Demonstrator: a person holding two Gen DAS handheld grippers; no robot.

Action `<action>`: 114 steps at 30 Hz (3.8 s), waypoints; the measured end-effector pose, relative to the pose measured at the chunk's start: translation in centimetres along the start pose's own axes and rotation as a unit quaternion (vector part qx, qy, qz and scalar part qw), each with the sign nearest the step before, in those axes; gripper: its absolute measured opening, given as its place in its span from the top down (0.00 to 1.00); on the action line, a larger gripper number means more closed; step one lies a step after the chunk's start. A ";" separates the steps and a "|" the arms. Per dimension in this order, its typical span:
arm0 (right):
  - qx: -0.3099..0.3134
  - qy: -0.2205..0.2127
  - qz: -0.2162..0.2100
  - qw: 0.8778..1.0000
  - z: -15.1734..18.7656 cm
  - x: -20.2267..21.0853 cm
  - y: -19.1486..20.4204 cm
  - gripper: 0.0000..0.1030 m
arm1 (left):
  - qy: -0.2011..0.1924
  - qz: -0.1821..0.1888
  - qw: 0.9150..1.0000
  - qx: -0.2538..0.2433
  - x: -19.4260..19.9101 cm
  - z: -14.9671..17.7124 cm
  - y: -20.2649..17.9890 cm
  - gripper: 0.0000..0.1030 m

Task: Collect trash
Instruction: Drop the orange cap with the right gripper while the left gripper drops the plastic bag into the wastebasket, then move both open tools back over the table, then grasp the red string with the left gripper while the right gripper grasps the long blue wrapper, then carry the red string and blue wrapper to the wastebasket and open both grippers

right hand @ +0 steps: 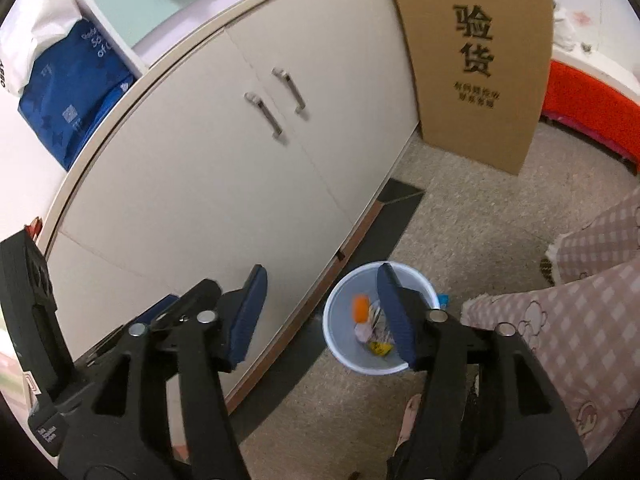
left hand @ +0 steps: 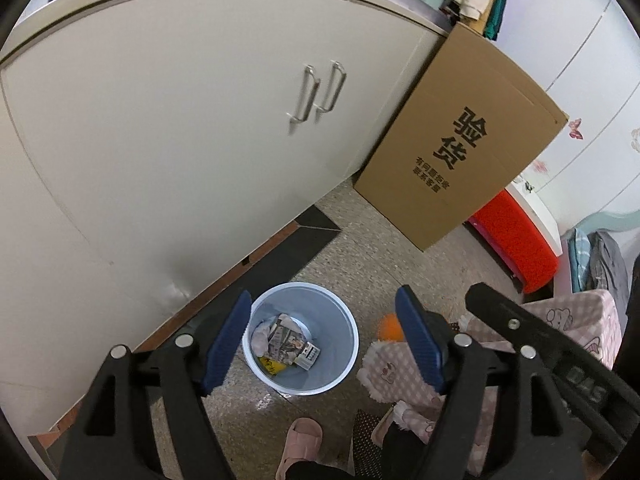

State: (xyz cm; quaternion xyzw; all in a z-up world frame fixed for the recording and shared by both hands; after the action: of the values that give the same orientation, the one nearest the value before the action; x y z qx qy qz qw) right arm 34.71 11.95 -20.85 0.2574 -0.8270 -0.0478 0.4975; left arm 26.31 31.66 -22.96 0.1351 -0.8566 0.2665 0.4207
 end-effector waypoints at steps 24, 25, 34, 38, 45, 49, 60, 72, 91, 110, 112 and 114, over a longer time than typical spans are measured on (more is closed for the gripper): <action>-0.076 -0.166 0.112 0.977 5.8 24.9 -13.7 0.36 | -0.031 0.116 0.981 -0.156 11.4 6.2 -17.5 0.27; -0.084 -0.173 0.120 0.974 6.4 26.2 -15.0 0.36 | -0.027 0.122 0.978 -0.165 11.6 6.7 -18.5 0.27; -0.154 -0.203 0.210 0.944 11.2 34.2 -25.5 0.30 | 0.022 0.182 0.944 -0.276 11.8 13.3 -31.1 0.27; -0.185 -0.205 0.234 0.932 13.3 36.3 -29.7 0.29 | 0.062 0.200 0.926 -0.313 10.2 16.0 -35.7 0.27; -0.213 -0.204 0.237 0.925 15.0 37.1 -33.6 0.29 | 0.104 0.215 0.905 -0.352 7.4 19.8 -42.1 0.28; -0.212 -0.197 0.230 0.929 15.0 36.4 -34.8 0.29 | 0.119 0.202 0.910 -0.343 5.5 20.1 -43.5 0.39; -0.188 -0.172 0.225 0.941 12.7 33.6 -34.8 0.29 | 0.148 0.232 0.913 -0.301 1.4 19.8 -44.0 0.96; -0.101 -0.108 0.222 0.964 9.6 28.9 -31.2 0.29 | 0.087 0.224 0.930 -0.278 3.8 16.5 -40.2 0.97; -0.033 -0.011 0.246 0.969 8.4 23.6 -31.1 0.65 | 0.078 0.202 0.937 -0.275 4.5 15.2 -35.8 0.97; -0.016 -0.073 0.211 0.975 8.3 27.2 -26.2 0.91 | 0.054 0.220 0.936 -0.269 7.7 14.7 -35.4 0.97; -0.020 -0.079 0.205 0.975 8.4 27.9 -25.7 0.91 | 0.049 0.224 0.935 -0.270 8.4 14.7 -35.4 0.97; -0.025 -0.087 0.198 0.976 8.5 28.6 -25.3 0.91 | 0.045 0.228 0.934 -0.272 9.1 14.8 -35.3 0.97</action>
State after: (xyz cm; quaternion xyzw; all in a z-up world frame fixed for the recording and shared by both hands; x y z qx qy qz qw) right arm 26.44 -24.85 -10.76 0.0710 -0.9000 0.0089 0.4299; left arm 27.26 -5.87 -11.10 -0.1953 -0.8840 0.1183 0.4079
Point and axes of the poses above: each gripper's, at about its wrist camera, not at the fingertips, and x roughly against the way its jaws point, y to its left, z to its underside, the point moved 2 cm from there along -x, roughly the way its jaws point, and after that the axes turned 4 degrees about z, right-handed, at the moved point
